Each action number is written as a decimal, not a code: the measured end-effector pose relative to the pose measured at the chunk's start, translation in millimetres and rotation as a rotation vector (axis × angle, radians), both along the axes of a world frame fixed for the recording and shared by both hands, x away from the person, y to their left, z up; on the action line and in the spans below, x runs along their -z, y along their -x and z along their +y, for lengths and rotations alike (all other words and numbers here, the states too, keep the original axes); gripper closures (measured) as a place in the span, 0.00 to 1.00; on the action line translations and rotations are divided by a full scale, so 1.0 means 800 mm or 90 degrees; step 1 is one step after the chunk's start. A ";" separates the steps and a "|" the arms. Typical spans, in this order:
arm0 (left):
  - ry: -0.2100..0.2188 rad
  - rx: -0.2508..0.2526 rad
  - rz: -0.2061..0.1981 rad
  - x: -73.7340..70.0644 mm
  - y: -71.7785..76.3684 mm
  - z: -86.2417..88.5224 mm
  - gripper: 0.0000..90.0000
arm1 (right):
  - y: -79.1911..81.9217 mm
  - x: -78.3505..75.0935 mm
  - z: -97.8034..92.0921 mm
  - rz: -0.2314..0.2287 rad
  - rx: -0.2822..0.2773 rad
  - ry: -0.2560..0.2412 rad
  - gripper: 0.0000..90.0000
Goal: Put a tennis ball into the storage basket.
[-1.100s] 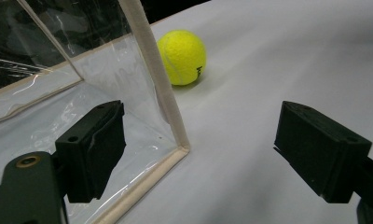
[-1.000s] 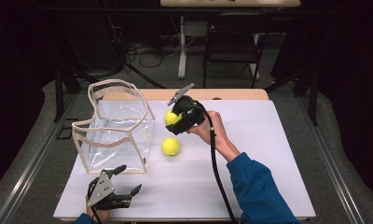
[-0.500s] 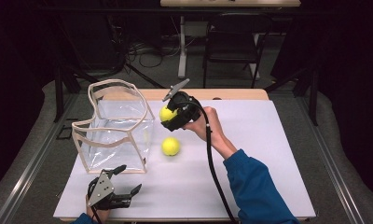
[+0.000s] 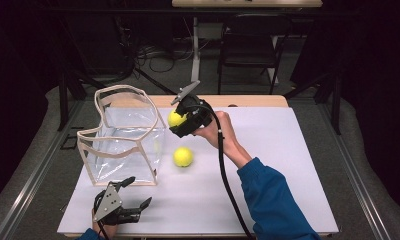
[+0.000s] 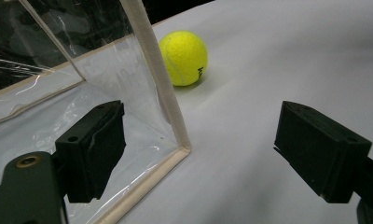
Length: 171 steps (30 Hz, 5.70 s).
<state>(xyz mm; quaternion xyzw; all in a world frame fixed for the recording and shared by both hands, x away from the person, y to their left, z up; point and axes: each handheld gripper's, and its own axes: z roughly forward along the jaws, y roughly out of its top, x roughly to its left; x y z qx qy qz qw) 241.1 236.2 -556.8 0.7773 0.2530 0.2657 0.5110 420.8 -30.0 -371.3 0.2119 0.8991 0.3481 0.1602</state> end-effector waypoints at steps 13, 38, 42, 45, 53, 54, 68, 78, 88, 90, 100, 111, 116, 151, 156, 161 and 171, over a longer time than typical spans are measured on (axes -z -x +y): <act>0.000 0.001 -0.002 0.000 0.000 0.001 0.18 | 0.004 -0.013 0.016 -0.012 -0.008 0.003 0.29; 0.006 -0.001 -0.004 -0.001 0.001 0.001 0.18 | 0.001 -0.041 0.035 -0.028 -0.017 -0.018 0.29; 0.009 -0.004 -0.004 -0.001 0.000 0.002 0.18 | 0.002 -0.045 0.038 -0.030 -0.021 -0.028 0.29; 0.009 -0.002 -0.005 -0.001 0.001 0.002 0.18 | 0.001 -0.048 0.041 -0.033 -0.023 -0.028 0.29; 0.010 -0.001 -0.004 -0.001 0.000 0.001 0.18 | -0.001 -0.051 0.043 -0.036 -0.022 -0.035 0.29; 0.010 -0.001 -0.004 -0.001 0.000 0.001 0.18 | -0.001 -0.051 0.043 -0.036 -0.022 -0.035 0.29; 0.011 0.000 -0.004 -0.001 0.000 0.002 0.18 | -0.002 -0.056 0.052 -0.054 -0.022 -0.048 0.29; 0.013 -0.002 -0.002 -0.001 -0.001 0.003 0.18 | -0.002 -0.058 0.064 -0.062 -0.025 -0.056 0.29; 0.013 -0.001 -0.004 -0.001 0.000 0.003 0.18 | 0.000 -0.056 0.079 -0.071 -0.033 -0.060 0.29; 0.015 -0.001 -0.004 -0.001 0.000 0.003 0.18 | -0.001 -0.056 0.080 -0.071 -0.033 -0.060 0.29; 0.014 0.000 -0.003 -0.001 0.000 0.003 0.18 | -0.002 -0.053 0.091 -0.080 -0.031 -0.065 0.29; 0.013 0.002 -0.002 -0.001 -0.001 0.002 0.18 | -0.006 -0.051 0.103 -0.079 -0.027 -0.059 0.29; 0.014 0.002 -0.002 -0.001 -0.001 0.002 0.18 | -0.010 -0.049 0.109 -0.068 -0.023 -0.046 0.29; 0.017 0.003 0.003 0.000 -0.002 0.003 0.18 | -0.027 -0.018 0.145 -0.002 -0.043 0.038 0.29; 0.017 0.003 0.003 0.000 -0.002 0.003 0.18 | -0.027 -0.015 0.148 -0.001 -0.047 0.041 0.28; 0.017 0.003 0.002 0.000 -0.002 0.003 0.18 | -0.028 -0.012 0.150 0.006 -0.046 0.046 0.28; 0.017 0.003 0.003 0.000 -0.002 0.002 0.18 | -0.029 -0.008 0.154 0.011 -0.050 0.048 0.28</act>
